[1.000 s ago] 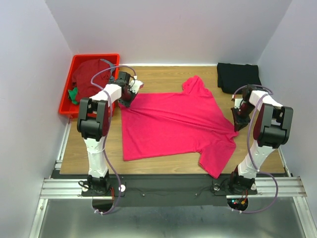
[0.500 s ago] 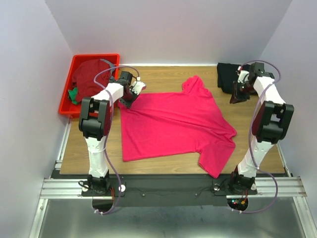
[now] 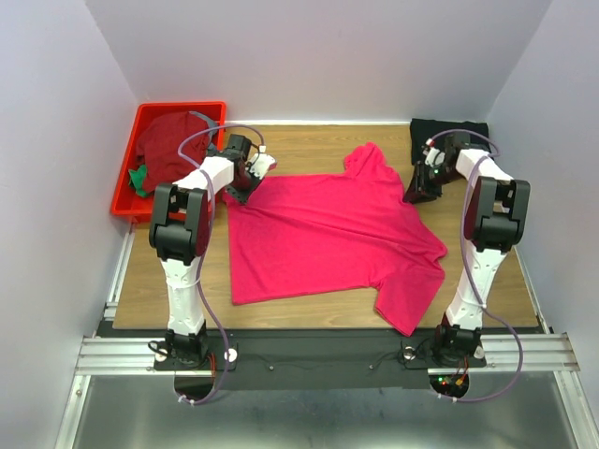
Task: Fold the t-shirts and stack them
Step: Flatten the tshirt out
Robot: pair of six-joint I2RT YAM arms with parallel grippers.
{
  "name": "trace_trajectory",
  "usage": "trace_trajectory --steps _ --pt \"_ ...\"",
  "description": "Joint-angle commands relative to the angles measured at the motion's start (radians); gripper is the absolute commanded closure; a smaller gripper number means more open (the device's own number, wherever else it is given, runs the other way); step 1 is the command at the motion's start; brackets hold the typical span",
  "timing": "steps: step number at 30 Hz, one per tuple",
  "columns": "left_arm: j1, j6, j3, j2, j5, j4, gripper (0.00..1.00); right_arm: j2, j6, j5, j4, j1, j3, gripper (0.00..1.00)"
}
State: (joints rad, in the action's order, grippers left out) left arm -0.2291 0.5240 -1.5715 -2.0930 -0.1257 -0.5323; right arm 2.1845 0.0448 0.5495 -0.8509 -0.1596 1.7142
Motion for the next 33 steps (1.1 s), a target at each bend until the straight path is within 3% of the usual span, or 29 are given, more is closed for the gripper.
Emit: trace_trajectory --steps 1,2,6,12,21,23,24,26,33 --pt "-0.006 0.013 -0.015 -0.021 0.011 -0.06 0.98 0.024 -0.042 0.079 0.049 0.012 0.044 0.66" --pt "-0.006 0.014 -0.018 -0.022 0.011 -0.063 0.98 0.03 -0.042 0.089 0.047 0.014 0.044 0.67" --pt "-0.004 0.018 -0.028 -0.03 0.017 -0.063 0.98 -0.001 -0.037 0.104 0.062 0.023 0.035 1.0" --pt "-0.006 0.018 -0.035 -0.039 0.02 -0.063 0.98 -0.123 -0.01 -0.055 0.127 0.121 -0.014 0.99" --pt "-0.004 0.027 -0.035 -0.044 0.034 -0.074 0.98 -0.147 0.026 -0.479 0.162 0.437 -0.148 0.99" --pt "-0.004 0.028 -0.033 -0.042 0.035 -0.074 0.98 -0.126 0.021 -0.5 0.156 0.479 -0.175 0.91" --pt "-0.004 0.03 -0.032 -0.042 0.037 -0.074 0.98 -0.115 0.021 -0.5 0.153 0.488 -0.185 0.79" --pt "-0.004 0.031 -0.032 -0.045 0.038 -0.075 0.98 -0.121 0.02 -0.476 0.138 0.497 -0.2 0.69" --pt "-0.004 0.033 -0.041 -0.056 0.035 -0.086 0.98 -0.256 0.061 -0.383 0.131 0.494 -0.205 0.51"
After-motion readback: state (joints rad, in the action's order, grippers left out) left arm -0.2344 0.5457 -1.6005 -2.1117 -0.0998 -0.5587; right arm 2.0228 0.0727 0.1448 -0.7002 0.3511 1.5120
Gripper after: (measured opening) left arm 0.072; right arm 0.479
